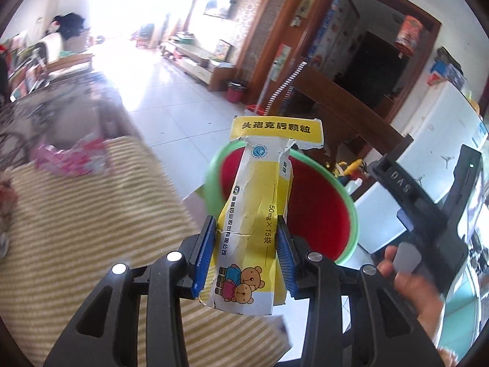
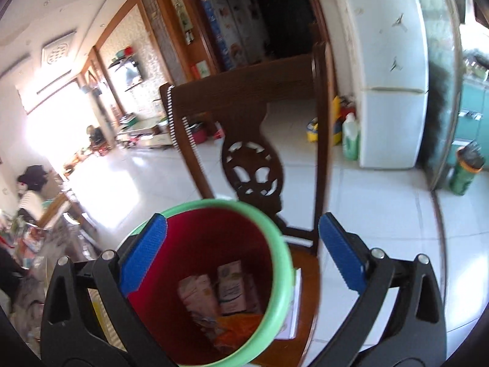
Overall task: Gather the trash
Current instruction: 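Drop snack bag and yellow box into red bucket with both tools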
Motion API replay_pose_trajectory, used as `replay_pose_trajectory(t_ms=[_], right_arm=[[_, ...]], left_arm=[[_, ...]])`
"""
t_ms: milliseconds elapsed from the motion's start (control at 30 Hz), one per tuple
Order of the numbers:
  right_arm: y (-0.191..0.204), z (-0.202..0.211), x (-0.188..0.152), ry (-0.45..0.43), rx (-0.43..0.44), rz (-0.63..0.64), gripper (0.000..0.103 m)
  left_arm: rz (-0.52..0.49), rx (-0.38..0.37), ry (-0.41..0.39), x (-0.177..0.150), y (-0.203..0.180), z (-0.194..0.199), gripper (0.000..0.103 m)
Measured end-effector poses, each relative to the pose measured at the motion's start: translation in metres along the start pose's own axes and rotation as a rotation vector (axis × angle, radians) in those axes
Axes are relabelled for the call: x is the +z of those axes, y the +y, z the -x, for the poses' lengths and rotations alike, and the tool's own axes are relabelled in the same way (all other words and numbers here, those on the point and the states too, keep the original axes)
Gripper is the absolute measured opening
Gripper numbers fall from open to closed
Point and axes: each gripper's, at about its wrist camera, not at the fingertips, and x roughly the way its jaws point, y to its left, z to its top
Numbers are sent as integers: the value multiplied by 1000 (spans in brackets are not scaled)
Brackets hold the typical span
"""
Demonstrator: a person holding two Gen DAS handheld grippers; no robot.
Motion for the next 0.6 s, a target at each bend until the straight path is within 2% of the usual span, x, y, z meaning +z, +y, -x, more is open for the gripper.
replay_pose_trajectory(t_ms=[133, 200, 333, 467, 600], right_arm=[[-3, 7, 3, -36, -29, -7, 98], [-6, 10, 4, -52, -44, -13, 98], [-6, 8, 5, -53, -44, -14, 98], [1, 5, 3, -31, -22, -3, 98], [16, 11, -1, -36, 1, 39, 98]], left_arm=[[-68, 8, -10, 12, -22, -15, 39], [-74, 28, -5, 16, -24, -22, 51], [-16, 25, -13, 13, -12, -15, 54], [4, 66, -28, -2, 8, 2, 59], [57, 105, -33, -20, 37, 24, 60]])
